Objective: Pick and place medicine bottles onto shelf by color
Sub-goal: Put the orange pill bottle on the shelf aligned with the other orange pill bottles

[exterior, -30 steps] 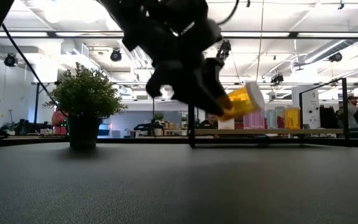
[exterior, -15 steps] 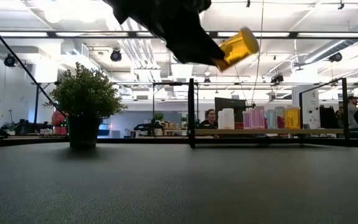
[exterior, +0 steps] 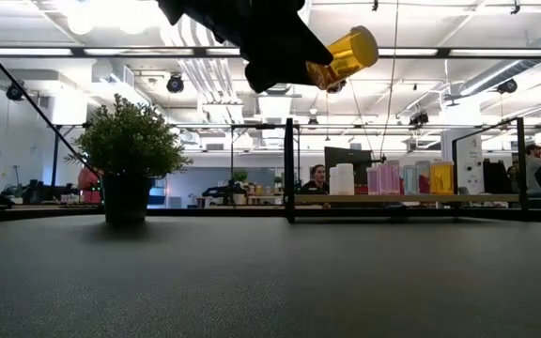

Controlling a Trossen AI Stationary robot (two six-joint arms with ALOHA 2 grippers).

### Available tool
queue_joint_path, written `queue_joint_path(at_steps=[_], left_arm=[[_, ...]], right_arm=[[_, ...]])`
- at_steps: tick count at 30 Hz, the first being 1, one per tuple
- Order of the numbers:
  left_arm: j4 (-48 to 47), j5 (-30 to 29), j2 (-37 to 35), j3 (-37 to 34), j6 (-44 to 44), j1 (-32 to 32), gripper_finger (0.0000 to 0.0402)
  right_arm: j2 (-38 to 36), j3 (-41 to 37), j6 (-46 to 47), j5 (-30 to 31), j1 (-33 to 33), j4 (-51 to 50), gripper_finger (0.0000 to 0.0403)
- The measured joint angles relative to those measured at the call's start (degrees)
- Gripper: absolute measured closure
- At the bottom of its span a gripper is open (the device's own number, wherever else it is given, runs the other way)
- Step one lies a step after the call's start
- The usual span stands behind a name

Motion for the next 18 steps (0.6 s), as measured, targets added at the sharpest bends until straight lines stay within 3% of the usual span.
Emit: queue_joint_path(at_steps=[9, 14, 18], left_arm=[[0.05, 0.03, -0.16, 0.2, -0.66, -0.03, 0.0231], [0.01, 0.07, -1.36, 0.11, 1.23, 0.77, 0.0231], [0.1, 0.06, -2.05, 0.52, 4.72, 1.79, 0.023]], right_arm=[[-0.83, 0.0, 7.36, 0.65, 0.0, -4.61, 0.0188], [-2.05, 0.0, 8.9, 10.5, -0.14, -6.31, 0.0188], [-2.85, 0.0, 14.73, 14.9, -0.76, -9.91, 0.0188]])
